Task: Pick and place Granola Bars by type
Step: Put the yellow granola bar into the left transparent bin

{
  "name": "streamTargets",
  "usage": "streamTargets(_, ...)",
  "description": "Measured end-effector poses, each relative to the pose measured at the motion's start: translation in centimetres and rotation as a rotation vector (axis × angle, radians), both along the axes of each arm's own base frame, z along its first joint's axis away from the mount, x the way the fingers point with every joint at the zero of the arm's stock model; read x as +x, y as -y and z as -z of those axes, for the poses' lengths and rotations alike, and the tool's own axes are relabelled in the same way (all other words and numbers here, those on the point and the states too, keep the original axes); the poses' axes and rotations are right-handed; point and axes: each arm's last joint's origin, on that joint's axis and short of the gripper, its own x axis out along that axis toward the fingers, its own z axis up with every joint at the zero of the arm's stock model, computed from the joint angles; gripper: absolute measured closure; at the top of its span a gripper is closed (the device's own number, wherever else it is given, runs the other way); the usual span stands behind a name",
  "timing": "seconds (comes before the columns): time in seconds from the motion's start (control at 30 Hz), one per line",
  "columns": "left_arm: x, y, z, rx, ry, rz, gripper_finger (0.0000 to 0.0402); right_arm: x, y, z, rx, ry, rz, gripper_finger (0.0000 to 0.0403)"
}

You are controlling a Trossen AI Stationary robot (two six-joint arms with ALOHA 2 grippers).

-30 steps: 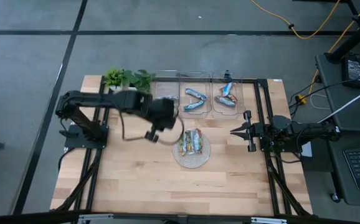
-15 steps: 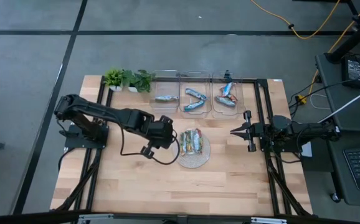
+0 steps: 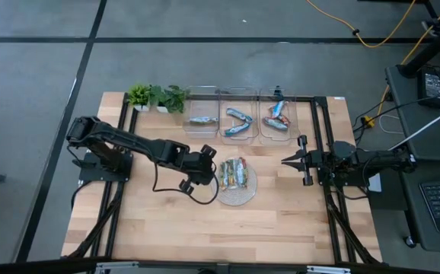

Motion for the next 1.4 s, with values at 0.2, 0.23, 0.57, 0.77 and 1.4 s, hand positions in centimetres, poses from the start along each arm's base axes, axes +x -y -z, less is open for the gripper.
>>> streamTargets(0.2, 0.1, 0.9, 0.8, -0.002, 0.049, 0.061, 0.0206, 0.0, 0.0, 0.0, 0.000, -0.001, 0.000, 0.0369)
streamTargets(0.23, 0.1, 1.0, 1.0, -0.007, 0.062, 0.067, 0.0196, 0.0, 0.0, 0.0, 0.000, -0.001, 0.000, 0.0369)
streamTargets(0.57, 1.9, 2.9, 4.1, -0.014, 0.090, 0.147, 0.0159, 0.0, 0.0, 0.0, 0.000, -0.001, 0.000, 0.0369)
streamTargets(0.77, 3.0, 3.6, 6.5, 0.017, 0.076, 0.197, 0.0175, 0.0, 0.0, 0.0, 0.000, -0.001, 0.000, 0.0369)
streamTargets(1.4, 4.8, 2.3, 9.1, 0.083, 0.088, 0.188, 0.0208, 0.0, 0.0, 0.0, 0.000, -0.001, 0.000, 0.0369)
